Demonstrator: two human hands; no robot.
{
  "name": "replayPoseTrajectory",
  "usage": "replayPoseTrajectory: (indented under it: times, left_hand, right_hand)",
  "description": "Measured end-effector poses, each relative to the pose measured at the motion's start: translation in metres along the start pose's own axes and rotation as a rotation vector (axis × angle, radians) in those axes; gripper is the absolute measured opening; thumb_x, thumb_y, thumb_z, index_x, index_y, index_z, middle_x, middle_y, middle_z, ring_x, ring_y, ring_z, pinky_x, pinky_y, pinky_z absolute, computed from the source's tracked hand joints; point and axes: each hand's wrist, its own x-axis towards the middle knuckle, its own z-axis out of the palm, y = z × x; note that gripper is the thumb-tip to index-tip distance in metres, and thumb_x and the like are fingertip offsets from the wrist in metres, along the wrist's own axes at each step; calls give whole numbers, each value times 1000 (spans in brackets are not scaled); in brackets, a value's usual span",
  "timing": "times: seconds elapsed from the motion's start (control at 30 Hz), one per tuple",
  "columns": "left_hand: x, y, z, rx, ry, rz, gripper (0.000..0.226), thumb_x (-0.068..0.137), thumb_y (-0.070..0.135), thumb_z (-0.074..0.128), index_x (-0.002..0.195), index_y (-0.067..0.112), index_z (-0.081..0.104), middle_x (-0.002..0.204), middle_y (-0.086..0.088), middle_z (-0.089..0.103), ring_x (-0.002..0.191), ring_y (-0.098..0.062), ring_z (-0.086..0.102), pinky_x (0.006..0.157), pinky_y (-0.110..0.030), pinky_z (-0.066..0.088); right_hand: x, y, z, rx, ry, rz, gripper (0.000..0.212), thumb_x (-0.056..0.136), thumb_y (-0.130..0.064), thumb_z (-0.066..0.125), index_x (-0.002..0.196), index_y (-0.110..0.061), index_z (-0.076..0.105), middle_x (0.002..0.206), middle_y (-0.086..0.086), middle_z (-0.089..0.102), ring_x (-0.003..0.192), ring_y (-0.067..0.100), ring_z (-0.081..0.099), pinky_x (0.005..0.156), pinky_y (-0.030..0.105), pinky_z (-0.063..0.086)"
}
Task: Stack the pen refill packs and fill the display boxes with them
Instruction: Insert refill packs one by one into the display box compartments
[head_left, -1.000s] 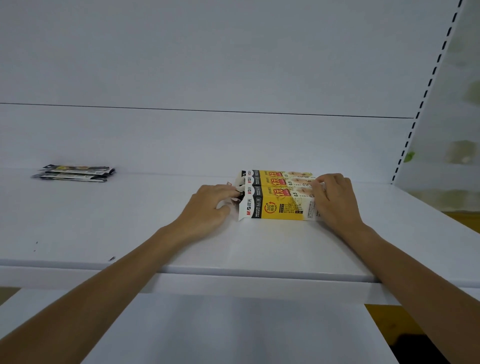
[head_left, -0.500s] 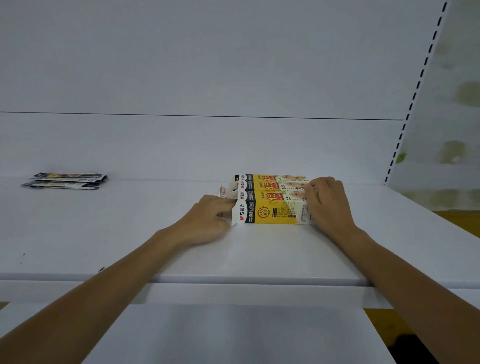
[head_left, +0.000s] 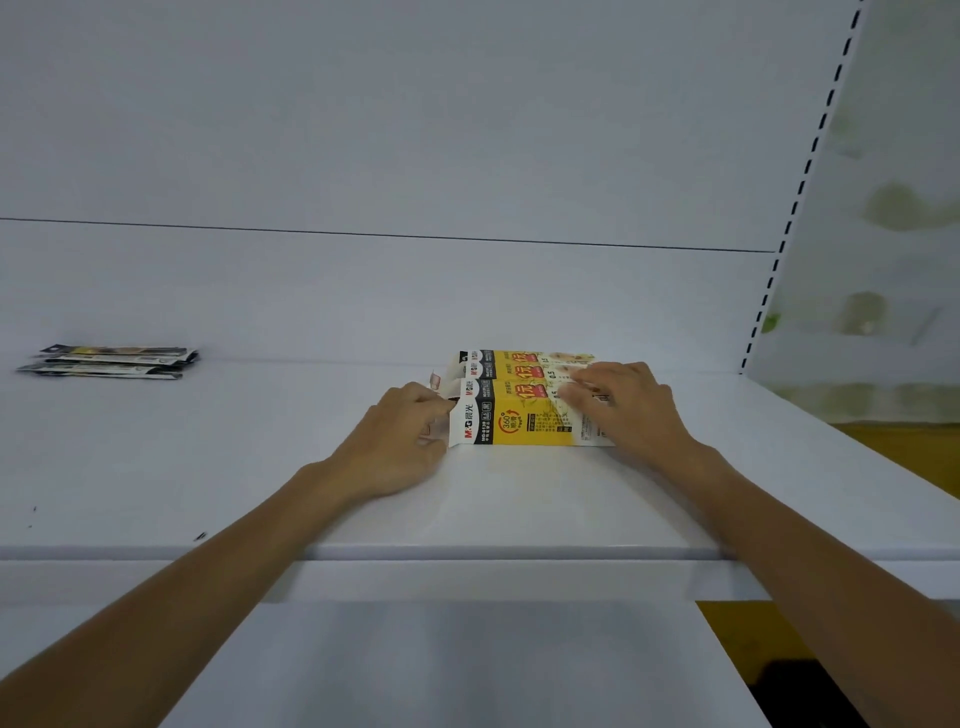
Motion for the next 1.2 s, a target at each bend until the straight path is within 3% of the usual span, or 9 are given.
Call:
replayPoseTrajectory:
  times: [0.13,0.23,0.43,0.67,0.9,1.1,1.2]
  left_hand:
    - [-12,-7,-13,43,271,84,30,86,11,53,113,20,63,117,5,49,104,-11,51,80,-20,34]
    - [-21,-16,-28,91,306,59,26,86,13,53,109,22,64,117,7,50,102,-13,52,79,-21,34]
    - [-66,-86,-81,117,407,-169,24,86,15,55,107,22,63,116,4,51,108,-16,51,88,-29,40]
    - [-150,-197,-155,98,402,-414,27,85,9,59,110,18,61,117,-1,55,96,-14,55,88,-29,43]
    - [-155,-310,-211,5,232,-371,27,86,7,58,110,19,59,103,2,60,91,-14,57,69,-9,37]
    - [-120,-383,-245,-38,151,-315,23,88,13,56,110,21,59,103,2,60,94,-13,58,81,-21,42]
    - [-106,-402,-250,-5,54,-287,26,89,16,55,114,19,58,112,0,58,101,-15,56,87,-24,41]
  right_hand:
    - [9,-31,-4,-199,48,-3,42,92,-38,46,129,-20,51,139,-3,46,133,18,27,103,42,25]
    - [20,-89,-3,-51,108,-115,46,94,-30,46,138,-14,40,144,2,39,135,20,24,106,39,24]
    - [42,-214,34,212,270,-516,46,89,-18,52,134,-9,45,137,7,47,126,28,38,102,42,34]
    - [60,-345,127,319,22,-571,54,89,-14,50,140,-12,36,142,6,40,128,26,32,105,41,31]
    - [96,-413,190,199,-103,-488,55,88,-13,50,141,-12,33,145,6,35,131,24,30,108,40,28]
    - [132,-428,232,48,-177,-271,51,90,-23,51,138,-12,38,136,8,47,127,24,38,105,39,32]
    - [140,-429,256,-46,-246,-182,36,90,-23,48,123,-8,51,124,9,55,120,28,44,95,39,38]
